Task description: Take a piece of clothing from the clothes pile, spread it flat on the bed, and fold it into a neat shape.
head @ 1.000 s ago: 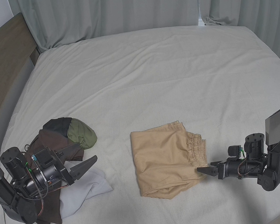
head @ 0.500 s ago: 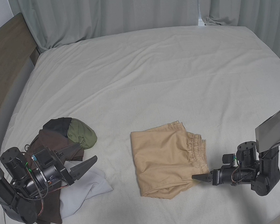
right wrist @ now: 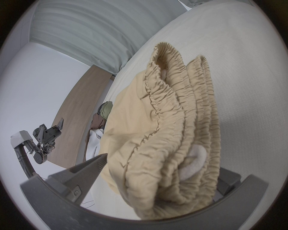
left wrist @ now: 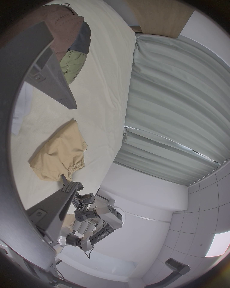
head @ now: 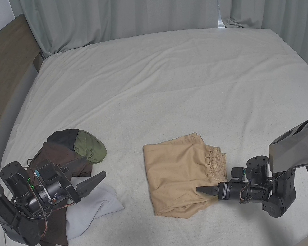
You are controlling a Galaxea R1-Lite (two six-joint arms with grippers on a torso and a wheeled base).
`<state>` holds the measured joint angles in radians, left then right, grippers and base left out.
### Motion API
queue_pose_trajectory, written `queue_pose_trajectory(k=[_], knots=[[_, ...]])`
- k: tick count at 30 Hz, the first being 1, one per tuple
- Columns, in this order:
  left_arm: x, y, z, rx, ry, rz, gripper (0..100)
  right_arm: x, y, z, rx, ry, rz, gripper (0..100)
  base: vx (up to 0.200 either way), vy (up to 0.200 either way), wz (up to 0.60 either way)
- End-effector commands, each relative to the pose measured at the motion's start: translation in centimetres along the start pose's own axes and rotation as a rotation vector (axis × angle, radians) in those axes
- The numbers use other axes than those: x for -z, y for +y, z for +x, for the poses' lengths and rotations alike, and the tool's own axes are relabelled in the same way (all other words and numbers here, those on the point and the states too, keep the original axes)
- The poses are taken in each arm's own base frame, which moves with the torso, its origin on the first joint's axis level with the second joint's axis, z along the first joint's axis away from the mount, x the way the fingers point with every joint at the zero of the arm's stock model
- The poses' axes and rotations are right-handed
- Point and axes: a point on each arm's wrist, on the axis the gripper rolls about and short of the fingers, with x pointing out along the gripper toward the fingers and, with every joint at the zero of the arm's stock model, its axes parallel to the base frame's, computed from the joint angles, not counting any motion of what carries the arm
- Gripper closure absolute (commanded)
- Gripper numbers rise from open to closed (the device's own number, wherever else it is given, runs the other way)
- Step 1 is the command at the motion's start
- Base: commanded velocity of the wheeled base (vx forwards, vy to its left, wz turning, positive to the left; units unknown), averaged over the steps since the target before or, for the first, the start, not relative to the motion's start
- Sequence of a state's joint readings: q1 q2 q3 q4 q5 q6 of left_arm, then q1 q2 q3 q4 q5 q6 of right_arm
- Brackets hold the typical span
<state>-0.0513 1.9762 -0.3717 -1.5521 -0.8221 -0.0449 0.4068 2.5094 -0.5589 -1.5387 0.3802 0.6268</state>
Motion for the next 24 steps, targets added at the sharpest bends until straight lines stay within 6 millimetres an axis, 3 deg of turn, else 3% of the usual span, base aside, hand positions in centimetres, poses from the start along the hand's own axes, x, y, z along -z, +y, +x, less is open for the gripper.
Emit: queue_pose_trajectory(k=[1, 8, 9, 24], knots=[[0.08, 0.03, 0.0, -0.001, 0.002, -0.002, 0, -0.18, 0.16, 0.3, -0.005, -0.014, -0.008, 0, 0.0, 0.0, 0.0], [0.08, 0.04, 0.0, -0.002, 0.002, -0.002, 0, -0.15, 0.08, 0.41, -0.004, -0.014, -0.007, 0, 0.0, 0.0, 0.0], [0.08, 0.04, 0.0, -0.002, 0.002, -0.002, 0, -0.15, 0.08, 0.41, -0.004, -0.014, -0.007, 100, 0.0, 0.0, 0.0], [0.0, 0.32, -0.27, -0.014, -0.001, 0.026, 0, -1.08, 0.86, 0.35, -0.032, -0.047, -0.023, 100, 0.0, 0.0, 0.0]])
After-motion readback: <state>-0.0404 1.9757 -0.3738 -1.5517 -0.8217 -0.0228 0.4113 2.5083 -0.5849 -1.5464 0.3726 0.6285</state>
